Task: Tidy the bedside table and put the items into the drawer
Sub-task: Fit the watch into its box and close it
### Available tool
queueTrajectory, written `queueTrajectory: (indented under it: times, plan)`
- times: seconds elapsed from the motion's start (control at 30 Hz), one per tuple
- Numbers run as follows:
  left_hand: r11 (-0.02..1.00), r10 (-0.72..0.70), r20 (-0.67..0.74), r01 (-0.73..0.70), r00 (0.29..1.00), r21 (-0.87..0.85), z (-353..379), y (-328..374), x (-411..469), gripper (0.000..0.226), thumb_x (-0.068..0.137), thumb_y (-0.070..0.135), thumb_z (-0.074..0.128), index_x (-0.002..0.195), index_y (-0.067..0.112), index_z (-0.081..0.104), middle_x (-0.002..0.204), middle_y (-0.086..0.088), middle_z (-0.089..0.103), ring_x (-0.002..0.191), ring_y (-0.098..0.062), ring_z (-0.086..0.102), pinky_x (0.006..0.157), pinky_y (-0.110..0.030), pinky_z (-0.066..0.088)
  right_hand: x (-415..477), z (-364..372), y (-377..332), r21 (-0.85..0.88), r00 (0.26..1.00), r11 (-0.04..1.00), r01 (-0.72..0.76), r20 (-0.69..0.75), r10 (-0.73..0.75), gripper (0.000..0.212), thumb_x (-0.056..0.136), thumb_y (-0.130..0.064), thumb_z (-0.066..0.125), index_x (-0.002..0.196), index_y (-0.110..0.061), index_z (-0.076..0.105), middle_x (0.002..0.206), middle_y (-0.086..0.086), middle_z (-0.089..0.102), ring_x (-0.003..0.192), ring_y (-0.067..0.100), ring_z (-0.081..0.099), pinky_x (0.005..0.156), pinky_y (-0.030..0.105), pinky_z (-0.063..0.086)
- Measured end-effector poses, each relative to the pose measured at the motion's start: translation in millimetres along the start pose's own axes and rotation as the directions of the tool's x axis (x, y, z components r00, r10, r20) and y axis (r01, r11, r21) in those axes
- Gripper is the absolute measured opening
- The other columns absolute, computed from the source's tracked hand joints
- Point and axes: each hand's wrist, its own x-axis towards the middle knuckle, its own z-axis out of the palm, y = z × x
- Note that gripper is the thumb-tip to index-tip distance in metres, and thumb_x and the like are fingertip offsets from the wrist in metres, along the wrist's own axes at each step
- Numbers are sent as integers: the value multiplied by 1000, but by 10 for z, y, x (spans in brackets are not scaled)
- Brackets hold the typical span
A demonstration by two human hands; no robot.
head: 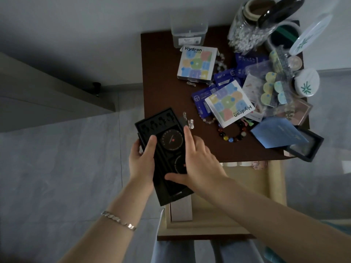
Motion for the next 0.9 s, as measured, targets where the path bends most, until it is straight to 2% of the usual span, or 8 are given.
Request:
queueTrajectory:
  times: [0.1, 0.2, 0.47, 0.53, 0.6, 0.7, 0.77, 0.9]
  plan:
    - [1000, 18, -60, -16, 998, 27, -120, 44, 96, 24, 88, 33, 60, 111, 28, 55, 100, 4, 66, 86, -13, 65, 64, -28, 51, 110, -64, 80, 27, 990, 997, 69, -129, -65, 76, 88, -48, 51, 147, -23, 10, 142, 3, 33, 128, 18, 37, 101, 33, 34]
    - [998, 59, -75, -56, 995, 42, -205, 132, 184, 24, 88, 35, 60, 111, 31, 54, 101, 7, 65, 89, -11, 64, 72, -30, 53, 384, -200, 237, 91, 948, 995, -43, -311, 69, 47, 93, -27, 51, 137, -21, 37, 133, 6, 39, 114, 23, 49, 87, 31, 42]
    - [994, 105, -23, -104, 994, 41, -255, 257, 221, 27, 87, 33, 61, 113, 32, 53, 96, 7, 68, 82, -8, 68, 64, -25, 53, 953, 4, 203, -122, 951, 961, -247, -221, 217, 31, 92, -12, 53, 122, -11, 43, 123, 16, 46, 107, 31, 53, 83, 36, 45]
    - [992, 116, -3, -116, 993, 51, -258, 265, 219, 29, 87, 32, 61, 115, 30, 54, 95, 8, 68, 82, -8, 68, 65, -25, 53, 965, 43, 230, 6, 934, 959, -282, -228, 276, 28, 90, -9, 53, 118, -11, 48, 119, 14, 50, 104, 30, 55, 83, 35, 45]
    - [991, 115, 26, -117, 993, 72, -260, 257, 204, 33, 86, 32, 62, 117, 29, 54, 97, 7, 68, 85, -10, 68, 70, -29, 55, 905, 36, 276, 303, 905, 901, -312, -194, 379, 21, 86, -11, 55, 107, -13, 52, 107, 10, 57, 94, 26, 60, 76, 33, 47]
    - [981, 122, 84, -133, 989, 139, -252, 236, 184, 35, 84, 32, 64, 117, 31, 53, 98, 5, 70, 86, -12, 69, 68, -28, 55, 720, -73, 288, 825, 894, 535, -183, -86, 439, 11, 86, -7, 56, 92, -16, 54, 89, 7, 59, 69, 15, 65, 67, 28, 54]
    - [968, 127, 136, -153, 983, 200, -223, 214, 159, 38, 83, 32, 65, 119, 33, 51, 98, 7, 70, 85, -11, 69, 69, -28, 55, 562, -184, 275, 954, 922, 288, -79, -39, 384, 15, 89, -3, 55, 96, -16, 57, 84, 6, 62, 66, 9, 64, 64, 20, 55]
    - [928, 154, 244, -225, 958, 297, -125, 150, 84, 37, 82, 32, 66, 114, 38, 49, 102, 9, 68, 91, -8, 66, 72, -23, 53, 288, -340, 278, 886, 945, 462, -38, -118, 304, 20, 89, -5, 55, 89, -22, 65, 78, -4, 65, 68, 0, 63, 66, 13, 53]
